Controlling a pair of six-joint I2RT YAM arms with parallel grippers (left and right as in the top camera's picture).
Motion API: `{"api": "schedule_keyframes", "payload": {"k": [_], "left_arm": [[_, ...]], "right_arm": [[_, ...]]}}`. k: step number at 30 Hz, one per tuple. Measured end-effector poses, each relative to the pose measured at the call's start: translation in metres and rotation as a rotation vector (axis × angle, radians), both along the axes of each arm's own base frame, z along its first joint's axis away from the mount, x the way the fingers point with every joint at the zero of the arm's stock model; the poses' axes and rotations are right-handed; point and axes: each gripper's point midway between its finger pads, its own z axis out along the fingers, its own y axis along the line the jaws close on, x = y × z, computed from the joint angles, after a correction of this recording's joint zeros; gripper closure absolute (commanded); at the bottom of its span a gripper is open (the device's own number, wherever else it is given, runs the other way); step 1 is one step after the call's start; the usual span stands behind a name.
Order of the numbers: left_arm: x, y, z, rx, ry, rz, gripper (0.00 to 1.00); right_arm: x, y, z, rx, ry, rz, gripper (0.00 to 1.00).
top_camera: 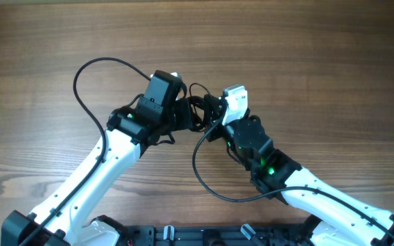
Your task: Untangle cables
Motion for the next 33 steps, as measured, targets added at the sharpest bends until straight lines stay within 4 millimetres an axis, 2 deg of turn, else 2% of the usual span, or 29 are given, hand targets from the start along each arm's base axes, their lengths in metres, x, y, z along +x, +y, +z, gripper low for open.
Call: {"api": "schedule_keyframes", "payload": {"k": [6,11,13,17,18,22,23,24,27,28,30,32,33], "left_arm": [[0.004,0.005,0.000,0.020,-0.013,0.033,0.96],[-0.005,-0.014,0.002,-0.003,-0.013,0.011,0.96],[-0.009,-0.022,0.002,-0.009,-0.013,-0.003,0.96],[-0.008,-0.018,0.000,0.008,-0.016,0.044,0.96],[-0.008,-0.020,0.001,-0.001,-0.013,0.048,0.96],[-0.007,-0.024,0.003,-0.045,0.003,0.100,0.96],[-0.007,-0.024,0.003,-0.052,0.006,0.108,0.96],[-0.007,-0.024,0.003,-0.056,0.012,0.119,0.96],[-0.006,-0.010,0.000,-0.061,0.052,0.186,0.96],[0.000,0.000,-0.001,-0.074,0.067,0.237,0.96],[0.008,0.016,-0.002,-0.108,0.100,0.356,0.96],[0.019,0.040,-0.003,-0.174,0.147,0.511,0.96],[0.022,0.044,-0.002,-0.211,0.168,0.564,0.96]], "right_arm": [[0.000,0.000,0.000,0.032,0.018,-0.008,0.95],[0.002,0.003,0.007,0.172,0.061,-0.033,0.95],[0.004,0.005,0.000,0.182,0.081,-0.039,0.95],[0.012,0.006,-0.006,0.215,0.087,-0.058,0.95],[0.016,0.005,-0.009,0.212,0.084,-0.078,0.91],[0.022,-0.002,0.000,0.236,0.045,-0.125,0.49],[0.022,-0.003,0.001,0.240,0.041,-0.131,0.42],[0.023,-0.004,0.001,0.240,0.039,-0.137,0.31],[0.022,-0.013,0.006,0.243,0.036,-0.159,0.07],[0.018,-0.015,0.016,0.259,0.028,-0.151,0.01],[0.007,-0.025,0.025,0.291,0.082,-0.157,0.00],[0.004,-0.046,0.026,0.320,0.150,-0.198,0.00],[0.001,-0.054,0.021,0.313,0.192,-0.203,0.00]]}}
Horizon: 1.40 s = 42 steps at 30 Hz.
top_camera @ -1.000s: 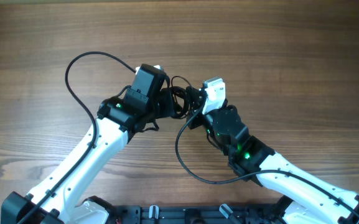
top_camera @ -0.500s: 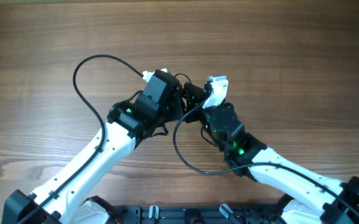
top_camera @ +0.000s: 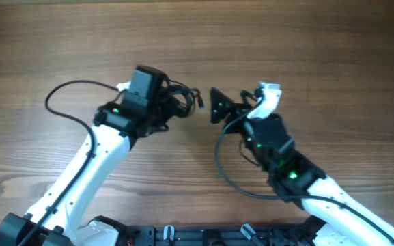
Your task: Untangle cables
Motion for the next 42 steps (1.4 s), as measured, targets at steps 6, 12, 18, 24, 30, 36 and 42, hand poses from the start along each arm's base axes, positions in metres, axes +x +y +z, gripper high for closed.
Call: {"api": "schedule_keyframes", "payload": {"k": [6,12,18,24,30,36,42], "left_arm": [[0.003,0.011,0.006,-0.385,0.231,0.414,0.96],[-0.013,-0.021,0.021,-0.716,0.546,0.643,0.96],[-0.026,-0.030,0.037,-0.841,0.689,0.576,0.96],[-0.029,-0.027,0.045,-0.903,0.745,0.558,0.96],[-0.030,-0.028,0.046,-0.907,0.748,0.554,0.96],[-0.030,-0.028,0.046,-0.907,0.748,0.554,0.96],[-0.030,-0.028,0.047,-0.909,0.750,0.551,0.96]], "right_arm": [[-0.036,0.010,-0.049,0.074,0.323,0.180,0.01],[-0.048,0.050,-0.090,0.170,0.522,0.345,0.07],[-0.052,0.076,-0.109,0.143,0.509,0.519,0.19],[-0.036,0.084,-0.077,0.021,0.194,0.634,0.37],[-0.015,0.053,-0.082,0.604,0.722,0.273,0.43],[-0.024,0.071,-0.066,0.930,0.969,0.178,0.51],[-0.014,0.089,-0.051,1.093,0.957,0.151,0.58]]}}
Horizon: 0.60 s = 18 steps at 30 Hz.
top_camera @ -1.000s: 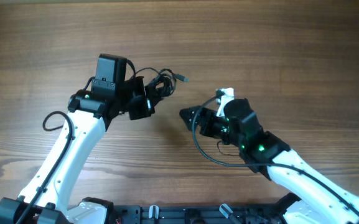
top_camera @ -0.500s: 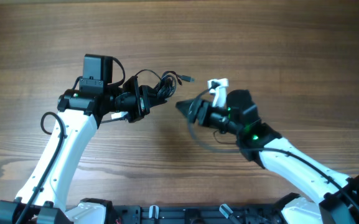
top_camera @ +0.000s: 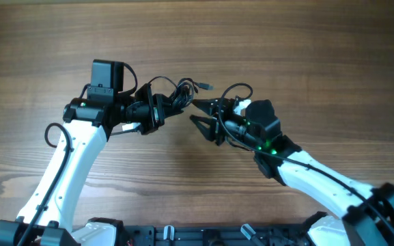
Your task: Untangle cables
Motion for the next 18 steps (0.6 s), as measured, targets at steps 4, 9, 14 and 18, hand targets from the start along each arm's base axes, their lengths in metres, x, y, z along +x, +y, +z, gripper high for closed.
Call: {"api": "schedule_keyframes", "payload": {"k": [4,9,14,18], "left_arm": [[0.000,0.000,0.000,0.000,0.000,0.000,0.96],[-0.002,-0.003,0.000,0.000,0.000,-0.011,0.96],[-0.006,-0.011,-0.001,0.010,-0.006,-0.036,0.96],[-0.008,-0.015,-0.003,0.027,-0.007,-0.046,0.96]], "right_arm": [[0.006,0.017,0.000,0.052,-0.054,-0.004,0.61],[0.009,0.026,-0.002,0.074,-0.090,-0.017,0.60],[0.012,0.025,0.002,0.082,-0.101,-0.035,0.71],[0.013,0.024,0.002,0.085,-0.100,-0.046,0.93]]}}
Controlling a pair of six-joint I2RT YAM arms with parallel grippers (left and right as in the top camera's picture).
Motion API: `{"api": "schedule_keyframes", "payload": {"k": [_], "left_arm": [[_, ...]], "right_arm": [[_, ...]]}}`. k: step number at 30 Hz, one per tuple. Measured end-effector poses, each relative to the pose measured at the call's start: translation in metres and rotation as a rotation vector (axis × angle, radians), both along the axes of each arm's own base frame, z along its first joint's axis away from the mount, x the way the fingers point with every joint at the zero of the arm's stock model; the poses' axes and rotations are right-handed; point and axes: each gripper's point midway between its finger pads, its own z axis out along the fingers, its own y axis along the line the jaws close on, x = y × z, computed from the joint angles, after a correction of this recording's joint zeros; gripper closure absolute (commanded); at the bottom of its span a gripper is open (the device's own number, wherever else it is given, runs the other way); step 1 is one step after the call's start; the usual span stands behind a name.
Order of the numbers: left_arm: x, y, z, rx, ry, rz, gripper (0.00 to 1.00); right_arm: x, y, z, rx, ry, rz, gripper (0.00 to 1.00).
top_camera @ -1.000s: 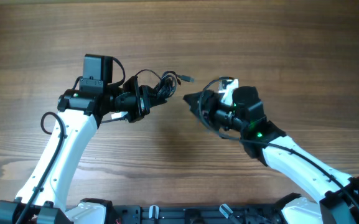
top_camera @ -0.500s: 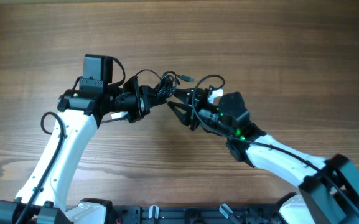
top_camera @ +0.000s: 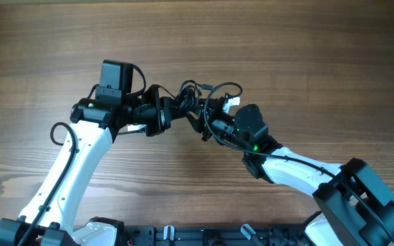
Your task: Untangle cables
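Note:
A tangled bundle of black cables [top_camera: 186, 97] hangs just above the wooden table [top_camera: 306, 55] near its middle. One thin loop [top_camera: 225, 87] arcs out of it to the right. My left gripper [top_camera: 171, 111] reaches in from the left and is shut on the left side of the bundle. From the right comes my right gripper [top_camera: 198, 117], pressed up against the bundle's lower right. Its jaws look spread, with strands between or just in front of them. How the strands cross inside the knot is hidden.
Both white arms run in from the bottom edge. The left arm's own black lead curls beside its elbow [top_camera: 59, 131]. A black rail [top_camera: 197, 236] lies along the table's near edge. Bare wood surrounds the bundle.
My right gripper has moved left and slightly up, from a gap beside the bundle to right against it. The left gripper and bundle have shifted a little to the right.
Both grippers were first close together at the knot in the middle. Then they stood apart, the left holding the bundle and the right drawn back. Later the left held the bundle further left with the right open nearby. Now the right is against the bundle again.

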Motion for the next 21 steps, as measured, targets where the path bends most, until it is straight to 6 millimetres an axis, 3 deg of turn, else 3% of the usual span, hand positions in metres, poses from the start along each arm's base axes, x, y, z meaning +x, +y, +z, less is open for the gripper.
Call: {"api": "schedule_keyframes", "payload": {"k": [5,8,12,17,20,21], "left_arm": [[0.000,0.001,-0.002,0.010,0.001,0.005,0.96],[0.007,0.003,-0.004,0.021,-0.022,0.018,0.96],[0.023,0.009,0.001,0.063,-0.212,-0.038,0.96],[0.045,0.047,-0.020,0.446,-0.690,-0.337,0.96],[0.055,0.055,-0.021,0.572,-0.866,-0.473,0.96],[0.061,0.057,-0.018,0.619,-0.954,-0.530,0.96]], "right_arm": [[0.003,-0.003,-0.003,-0.007,0.010,-0.018,0.96],[0.001,-0.008,-0.040,-0.131,0.131,-0.030,0.96],[-0.005,-0.024,-0.080,-0.367,0.070,0.005,0.96],[0.017,-0.071,-0.099,-0.607,-0.124,0.059,0.96],[0.015,-0.118,-0.129,-0.736,-0.061,0.111,0.96],[0.016,-0.142,-0.139,-0.784,-0.038,0.111,0.96]]}}
